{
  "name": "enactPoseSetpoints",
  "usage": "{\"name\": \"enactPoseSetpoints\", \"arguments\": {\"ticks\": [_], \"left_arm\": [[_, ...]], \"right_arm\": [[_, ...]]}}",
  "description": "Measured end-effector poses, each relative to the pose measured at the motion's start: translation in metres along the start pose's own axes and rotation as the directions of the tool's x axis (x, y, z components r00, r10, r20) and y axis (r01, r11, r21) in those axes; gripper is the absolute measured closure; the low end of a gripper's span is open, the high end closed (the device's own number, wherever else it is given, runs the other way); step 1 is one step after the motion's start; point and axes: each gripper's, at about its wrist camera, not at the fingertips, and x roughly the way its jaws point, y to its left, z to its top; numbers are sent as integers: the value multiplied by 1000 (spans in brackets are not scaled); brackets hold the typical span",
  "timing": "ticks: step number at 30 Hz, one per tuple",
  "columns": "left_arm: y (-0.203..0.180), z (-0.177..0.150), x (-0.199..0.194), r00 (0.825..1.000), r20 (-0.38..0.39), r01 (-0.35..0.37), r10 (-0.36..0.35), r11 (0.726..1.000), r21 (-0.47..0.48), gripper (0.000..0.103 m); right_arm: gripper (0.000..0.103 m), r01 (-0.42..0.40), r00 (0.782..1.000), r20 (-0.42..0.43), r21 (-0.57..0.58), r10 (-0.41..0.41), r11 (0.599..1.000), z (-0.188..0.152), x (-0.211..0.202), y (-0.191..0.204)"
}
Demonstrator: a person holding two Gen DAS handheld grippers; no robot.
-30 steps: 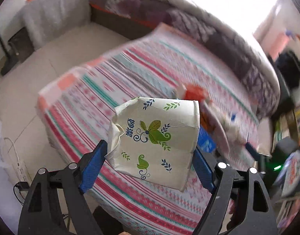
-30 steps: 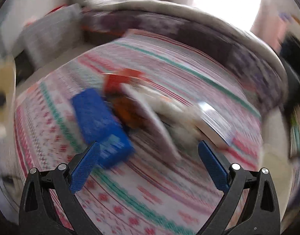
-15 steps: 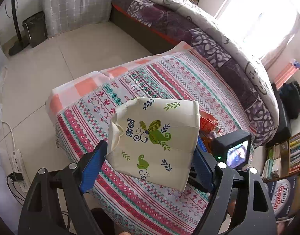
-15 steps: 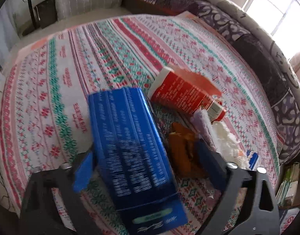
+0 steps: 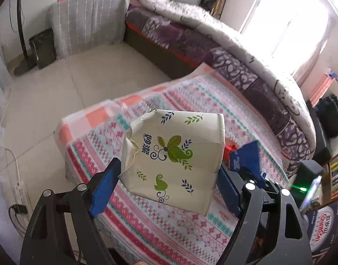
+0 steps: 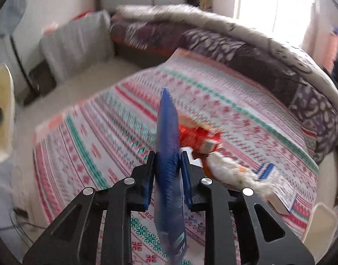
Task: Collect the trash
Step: 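Grasp the blue box with the right tool while the left tool holds the paper cup, then carry both items over the bin and open the right tool to drop the blue box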
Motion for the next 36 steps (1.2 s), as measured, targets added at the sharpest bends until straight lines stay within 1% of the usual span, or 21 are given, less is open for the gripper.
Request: {"name": "enactPoseSetpoints", "arguments": {"ticks": [2,4,6,10,12,15,18,22,28,36], "left_arm": [[-6,0,-3,1000,21,2,-2,1000,18,22],[-13,-1,-6,999,42,0,-2,999,33,22],[-19,-3,-8,998,59,5,-7,999,42,22],[-34,-9,-10,996,93,-9,2,997,76,22],[-43,-12,-10,995,100,-11,1,995,96,22],[-58,-20,-10,992,126,-27,10,991,132,22],[-76,-28,-11,988,156,-48,20,983,176,22],[-96,-38,-10,984,176,-51,12,976,214,22],[-122,-50,-4,985,171,-35,-8,968,248,22],[-158,-68,1,986,163,-10,-41,953,304,22]], "right_arm": [[84,12,999,47,40,-14,999,1,-18,-9],[84,16,997,71,74,-21,997,1,-28,-19],[84,22,996,87,105,-31,994,0,-37,-28],[84,25,993,112,186,-47,982,-5,-55,-52],[84,37,990,128,221,-66,975,-10,-64,-61],[84,80,981,150,248,-120,966,-17,-78,-74],[84,100,978,152,268,-145,958,-25,-87,-85],[84,127,973,148,293,-176,948,-39,-96,-100],[84,146,973,120,347,-198,926,-61,-100,-128],[84,164,971,94,405,-219,900,-76,-110,-159]]}}
